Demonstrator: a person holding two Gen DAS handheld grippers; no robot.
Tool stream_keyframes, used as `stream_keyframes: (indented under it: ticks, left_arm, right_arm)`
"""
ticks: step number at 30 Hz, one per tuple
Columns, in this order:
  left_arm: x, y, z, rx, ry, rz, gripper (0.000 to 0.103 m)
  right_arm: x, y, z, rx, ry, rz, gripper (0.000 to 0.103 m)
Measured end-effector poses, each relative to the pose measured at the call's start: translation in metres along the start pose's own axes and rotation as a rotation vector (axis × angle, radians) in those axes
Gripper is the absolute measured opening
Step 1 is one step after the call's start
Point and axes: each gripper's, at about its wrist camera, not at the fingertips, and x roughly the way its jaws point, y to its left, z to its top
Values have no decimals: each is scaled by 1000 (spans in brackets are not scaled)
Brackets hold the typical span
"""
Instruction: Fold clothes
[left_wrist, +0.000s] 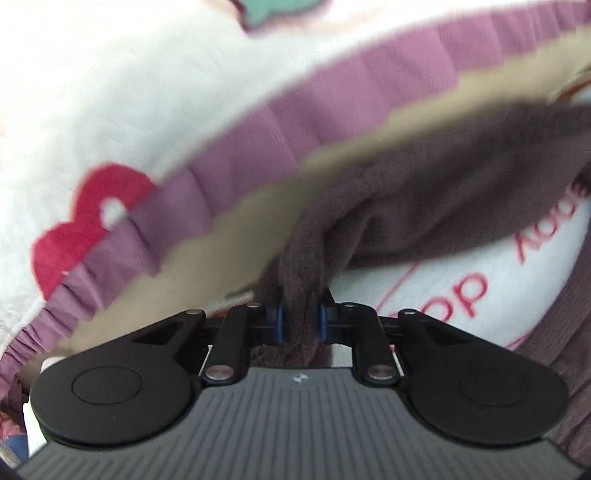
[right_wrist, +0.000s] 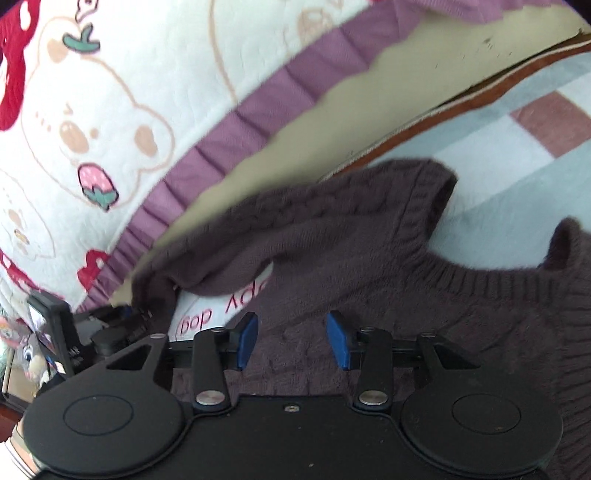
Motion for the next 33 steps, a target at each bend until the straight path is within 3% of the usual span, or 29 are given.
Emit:
stream_keyframes:
  ticks: [3, 9, 13, 15, 17, 20, 23, 25, 30, 33]
  left_arm:
    - [-31, 9, -4, -39, -88, 40, 16]
    - [-114, 17, -35, -127, -267, 95, 17]
    - [-151, 13, -66, -208, -288, 81, 17]
    - [-155, 15, -74, -228, -245, 39, 17]
    - [-155, 14, -75, -212, -230, 31, 17]
    - [-180, 8, -80, -170, -280, 52, 17]
    - [-212, 9, -92, -200, -314, 45, 17]
    - [-224, 12, -107, -229, -280, 23, 17]
    - [-212, -7, -157, -205, -64, -94, 19]
    - [-213, -27, -177, -194, -45, -108, 18]
  right_arm:
    - [0, -7, 2, 60, 4, 26, 57]
    - [-4, -49, 3, 386, -15, 159, 68]
    - [-7, -65, 0, 548, -45, 267, 77]
    - [-8, -66, 0, 572, -59, 294, 86]
    - [-4, -63, -2, 582, -54, 305, 87]
    - [-3, -62, -3, 585, -51, 301, 87]
    - [-8, -69, -4, 606, -73, 297, 87]
    - [-12, -72, -4, 629, -86, 305, 87]
    - [-8, -71, -6, 662, -75, 354, 87]
    - [-3, -63, -5, 620, -53, 328, 87]
